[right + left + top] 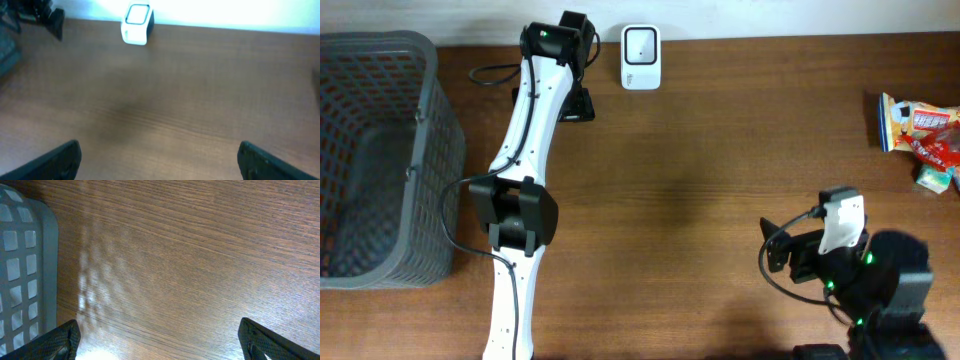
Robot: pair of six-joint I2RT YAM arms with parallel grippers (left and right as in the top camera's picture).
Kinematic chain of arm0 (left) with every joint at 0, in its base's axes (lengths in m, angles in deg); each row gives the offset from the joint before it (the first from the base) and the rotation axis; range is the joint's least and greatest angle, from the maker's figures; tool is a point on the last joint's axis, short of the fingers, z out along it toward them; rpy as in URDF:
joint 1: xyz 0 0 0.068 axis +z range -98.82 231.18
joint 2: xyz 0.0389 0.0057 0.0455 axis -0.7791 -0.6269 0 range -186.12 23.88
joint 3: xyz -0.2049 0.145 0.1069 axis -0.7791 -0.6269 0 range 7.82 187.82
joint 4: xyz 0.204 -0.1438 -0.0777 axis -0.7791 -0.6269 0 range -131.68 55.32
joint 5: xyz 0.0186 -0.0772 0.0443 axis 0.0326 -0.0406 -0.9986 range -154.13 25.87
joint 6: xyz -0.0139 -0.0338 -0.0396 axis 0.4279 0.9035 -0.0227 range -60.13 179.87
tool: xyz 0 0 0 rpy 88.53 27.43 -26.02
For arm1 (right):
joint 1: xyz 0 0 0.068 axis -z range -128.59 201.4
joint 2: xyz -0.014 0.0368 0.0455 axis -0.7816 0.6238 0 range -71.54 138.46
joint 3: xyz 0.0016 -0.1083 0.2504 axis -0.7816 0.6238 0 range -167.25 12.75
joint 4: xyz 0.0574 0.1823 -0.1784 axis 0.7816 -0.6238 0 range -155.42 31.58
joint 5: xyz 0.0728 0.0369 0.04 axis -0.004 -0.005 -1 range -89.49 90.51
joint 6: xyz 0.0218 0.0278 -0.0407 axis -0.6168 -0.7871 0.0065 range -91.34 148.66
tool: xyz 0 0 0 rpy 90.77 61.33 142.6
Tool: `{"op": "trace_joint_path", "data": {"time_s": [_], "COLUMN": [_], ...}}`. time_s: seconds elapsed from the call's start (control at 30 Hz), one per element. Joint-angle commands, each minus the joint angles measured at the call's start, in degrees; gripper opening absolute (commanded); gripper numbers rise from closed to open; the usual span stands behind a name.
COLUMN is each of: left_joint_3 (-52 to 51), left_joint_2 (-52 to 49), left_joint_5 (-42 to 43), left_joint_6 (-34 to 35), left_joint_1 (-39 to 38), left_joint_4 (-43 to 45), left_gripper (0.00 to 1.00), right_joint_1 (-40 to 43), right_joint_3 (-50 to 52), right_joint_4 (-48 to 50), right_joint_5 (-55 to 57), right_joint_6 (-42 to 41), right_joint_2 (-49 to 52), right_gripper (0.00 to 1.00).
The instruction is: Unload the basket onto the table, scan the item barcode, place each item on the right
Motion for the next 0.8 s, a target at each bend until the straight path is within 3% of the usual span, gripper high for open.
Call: {"op": "trace_joint_path", "data": {"time_s": [0.0,0.17,0.47,0.77], "left_joint_3": [-0.2,-0.2,-0.2,-0.2], "left_joint_2": [0.7,0.7,0.7,0.7], "left_joint_5": [-0.8,-0.8,-0.8,-0.8], "left_joint_6": [0.7,0.7,0.7,0.7], "left_joint_1": [0.0,0.0,0.0,0.0], "left_joint_4": [-0.1,-0.1,-0.1,-0.1], "left_gripper": [0.99,0.99,0.99,0.99], "right_joint_1": [-2.8,-5.0,-4.7,-4.7], "right_joint_3": [9.3,22.3,34.2,37.9], "right_joint_4": [10.7,24.0,35.8,42.5], "right_joint_5": [0.1,0.4,2.8,6.0], "right_joint_6": [2.3,5.6,9.2,9.4], "right_joint_2": [-6.0,-16.3,-28.7,-28.9], "right_gripper": [0.99,0.99,0.99,0.99]}}
